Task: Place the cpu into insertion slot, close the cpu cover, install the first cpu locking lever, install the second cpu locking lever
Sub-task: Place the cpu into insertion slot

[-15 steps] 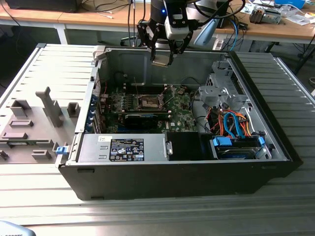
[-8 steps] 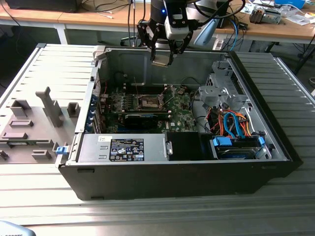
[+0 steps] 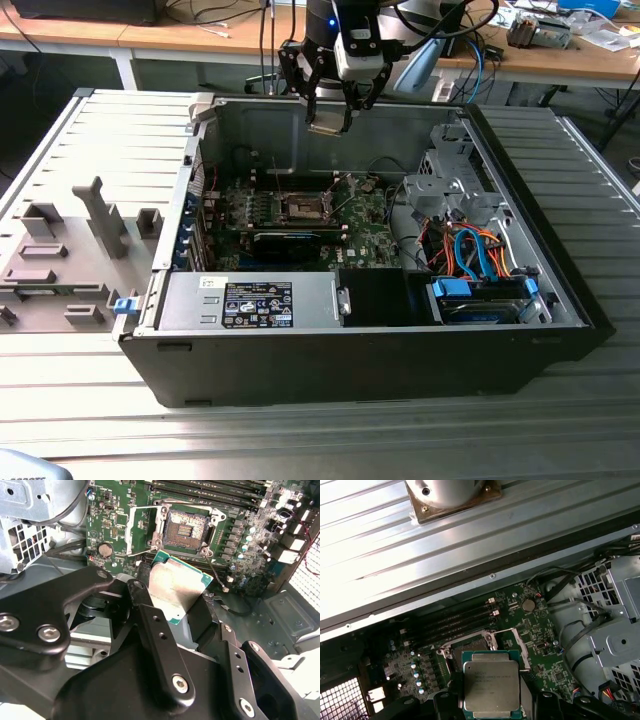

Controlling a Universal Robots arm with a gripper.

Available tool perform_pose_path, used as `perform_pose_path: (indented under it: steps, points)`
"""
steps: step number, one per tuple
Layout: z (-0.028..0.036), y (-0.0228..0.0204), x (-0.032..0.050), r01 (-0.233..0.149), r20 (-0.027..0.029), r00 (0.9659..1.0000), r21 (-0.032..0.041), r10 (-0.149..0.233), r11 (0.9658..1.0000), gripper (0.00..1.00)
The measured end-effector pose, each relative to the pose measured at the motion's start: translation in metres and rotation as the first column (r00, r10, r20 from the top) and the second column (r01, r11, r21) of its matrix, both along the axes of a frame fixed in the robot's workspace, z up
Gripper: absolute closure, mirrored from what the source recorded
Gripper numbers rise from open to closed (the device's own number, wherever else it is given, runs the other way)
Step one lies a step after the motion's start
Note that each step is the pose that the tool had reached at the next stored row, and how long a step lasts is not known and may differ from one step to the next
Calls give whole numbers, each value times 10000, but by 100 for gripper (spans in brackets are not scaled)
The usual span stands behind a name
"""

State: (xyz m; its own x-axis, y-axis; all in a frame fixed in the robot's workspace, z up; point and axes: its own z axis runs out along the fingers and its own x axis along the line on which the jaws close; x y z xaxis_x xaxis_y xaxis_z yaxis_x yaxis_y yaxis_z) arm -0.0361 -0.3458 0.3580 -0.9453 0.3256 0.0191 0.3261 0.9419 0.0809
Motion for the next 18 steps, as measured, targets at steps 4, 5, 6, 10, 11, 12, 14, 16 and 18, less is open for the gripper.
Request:
perform_pose_path:
  steps: [4, 5, 6, 10, 11, 12, 14, 16, 18]
  points:
    - [0, 0, 0, 59, 0, 10000, 1, -59, 10000, 46]
    - [0, 0, 0, 62, 0, 10000, 1, -62, 10000, 46]
    - [0, 0, 0, 65, 0, 10000, 0, -65, 10000, 46]
    - [0, 0, 0, 86, 0, 10000, 0, -86, 10000, 46]
    - [0, 0, 0, 90, 0, 10000, 0, -90, 10000, 46]
    - [0, 0, 0, 97, 0, 10000, 0, -97, 10000, 46]
    - [0, 0, 0, 109, 0, 9999, 1, -109, 9999, 46]
    - [0, 0, 0, 115, 0, 9999, 0, -115, 9999, 46]
    - [0, 0, 0, 121, 0, 9999, 0, -121, 9999, 46]
